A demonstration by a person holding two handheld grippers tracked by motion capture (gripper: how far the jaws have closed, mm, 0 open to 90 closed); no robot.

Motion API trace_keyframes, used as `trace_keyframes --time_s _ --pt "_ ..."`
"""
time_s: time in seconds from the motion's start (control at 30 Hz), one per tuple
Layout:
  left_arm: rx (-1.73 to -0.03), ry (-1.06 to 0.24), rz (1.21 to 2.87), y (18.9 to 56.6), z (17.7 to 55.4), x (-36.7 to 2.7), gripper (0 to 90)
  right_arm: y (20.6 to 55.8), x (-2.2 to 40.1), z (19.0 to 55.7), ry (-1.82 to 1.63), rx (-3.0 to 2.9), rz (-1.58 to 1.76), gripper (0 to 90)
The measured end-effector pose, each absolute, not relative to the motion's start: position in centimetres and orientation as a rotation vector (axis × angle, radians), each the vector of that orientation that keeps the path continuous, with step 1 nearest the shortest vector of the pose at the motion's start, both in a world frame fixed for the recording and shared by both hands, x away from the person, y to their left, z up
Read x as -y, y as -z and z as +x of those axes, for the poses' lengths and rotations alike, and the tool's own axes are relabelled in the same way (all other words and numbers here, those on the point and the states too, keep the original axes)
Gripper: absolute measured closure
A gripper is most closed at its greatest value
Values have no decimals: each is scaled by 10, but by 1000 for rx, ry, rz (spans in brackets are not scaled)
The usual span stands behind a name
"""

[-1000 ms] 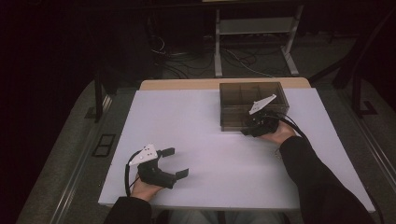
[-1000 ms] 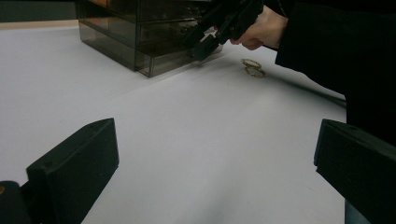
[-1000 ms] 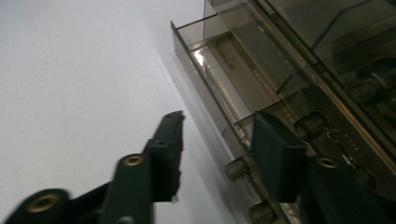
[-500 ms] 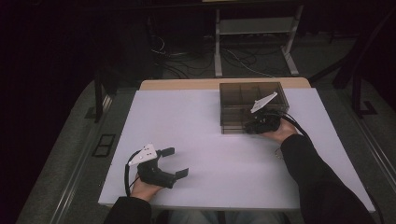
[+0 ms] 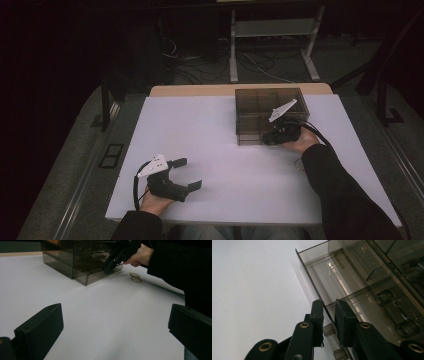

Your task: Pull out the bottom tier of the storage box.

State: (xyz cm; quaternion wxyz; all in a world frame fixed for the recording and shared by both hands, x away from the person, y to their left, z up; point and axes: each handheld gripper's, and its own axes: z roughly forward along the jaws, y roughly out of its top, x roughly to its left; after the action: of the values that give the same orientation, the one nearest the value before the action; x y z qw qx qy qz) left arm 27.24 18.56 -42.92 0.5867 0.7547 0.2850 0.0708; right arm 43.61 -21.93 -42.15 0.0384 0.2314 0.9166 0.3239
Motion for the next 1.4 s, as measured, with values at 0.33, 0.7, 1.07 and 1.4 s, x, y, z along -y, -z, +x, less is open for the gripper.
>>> trace_keyframes --time_s 0.33,0.7,1.07,1.4 --pt "-664 -165 1759 429 272 -186 0 422 220 435 -988 -2838 714 764" --pt "-664 -164 1758 429 272 -185 0 422 219 431 -984 -2867 709 769" --pt "-663 -162 1760 429 272 -185 0 424 222 428 -996 -2879 718 766" --pt "-667 -159 1759 430 272 -185 0 425 226 423 -1013 -2882 726 766"
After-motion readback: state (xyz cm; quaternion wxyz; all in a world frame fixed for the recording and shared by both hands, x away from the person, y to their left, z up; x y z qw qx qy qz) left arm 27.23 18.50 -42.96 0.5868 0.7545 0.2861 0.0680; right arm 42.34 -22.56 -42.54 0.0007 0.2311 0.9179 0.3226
